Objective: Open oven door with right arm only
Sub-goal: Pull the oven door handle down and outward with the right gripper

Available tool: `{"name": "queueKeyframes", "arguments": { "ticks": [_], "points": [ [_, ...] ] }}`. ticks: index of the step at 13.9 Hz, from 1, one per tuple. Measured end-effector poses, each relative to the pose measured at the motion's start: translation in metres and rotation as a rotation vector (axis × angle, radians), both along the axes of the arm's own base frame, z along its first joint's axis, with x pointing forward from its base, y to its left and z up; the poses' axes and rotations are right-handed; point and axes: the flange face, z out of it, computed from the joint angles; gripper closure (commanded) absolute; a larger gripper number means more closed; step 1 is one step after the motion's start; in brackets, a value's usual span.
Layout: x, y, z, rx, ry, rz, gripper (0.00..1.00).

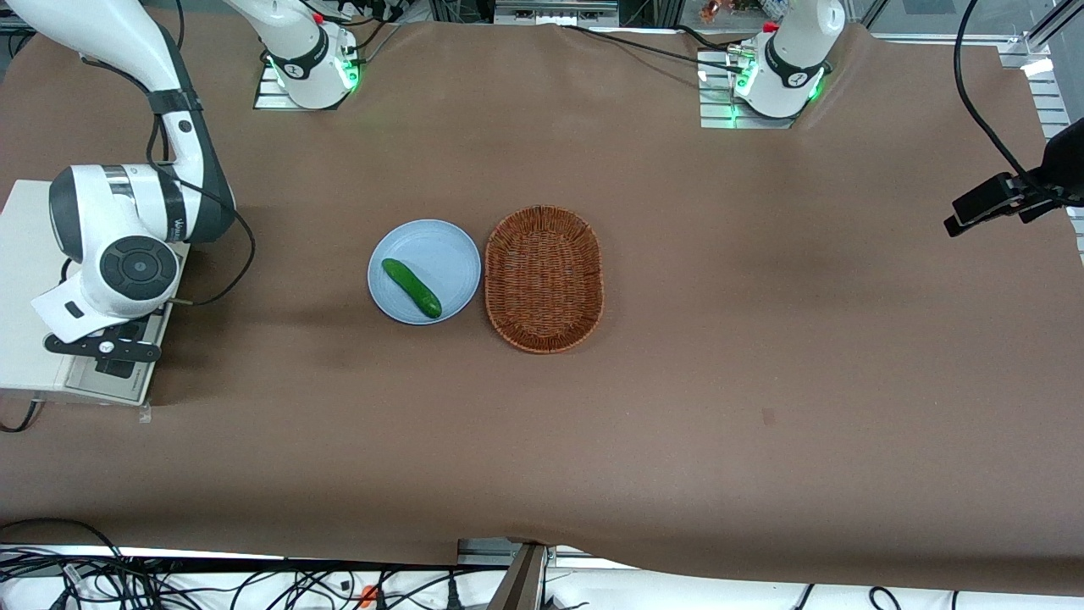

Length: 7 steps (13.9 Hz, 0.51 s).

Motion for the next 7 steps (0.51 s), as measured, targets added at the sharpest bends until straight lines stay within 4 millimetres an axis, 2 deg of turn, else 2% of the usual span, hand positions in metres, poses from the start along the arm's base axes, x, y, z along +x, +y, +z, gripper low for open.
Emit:
{"name": "queueKeyframes", "arguments": {
  "ticks": [3, 7],
  "points": [
    [-0.004, -0.017, -0.008, -0.010, 0.005, -0.007, 1.00],
    [-0.008, -0.028, -0.021, 0.005, -0.009, 0.001, 1.00]
  ]
}}
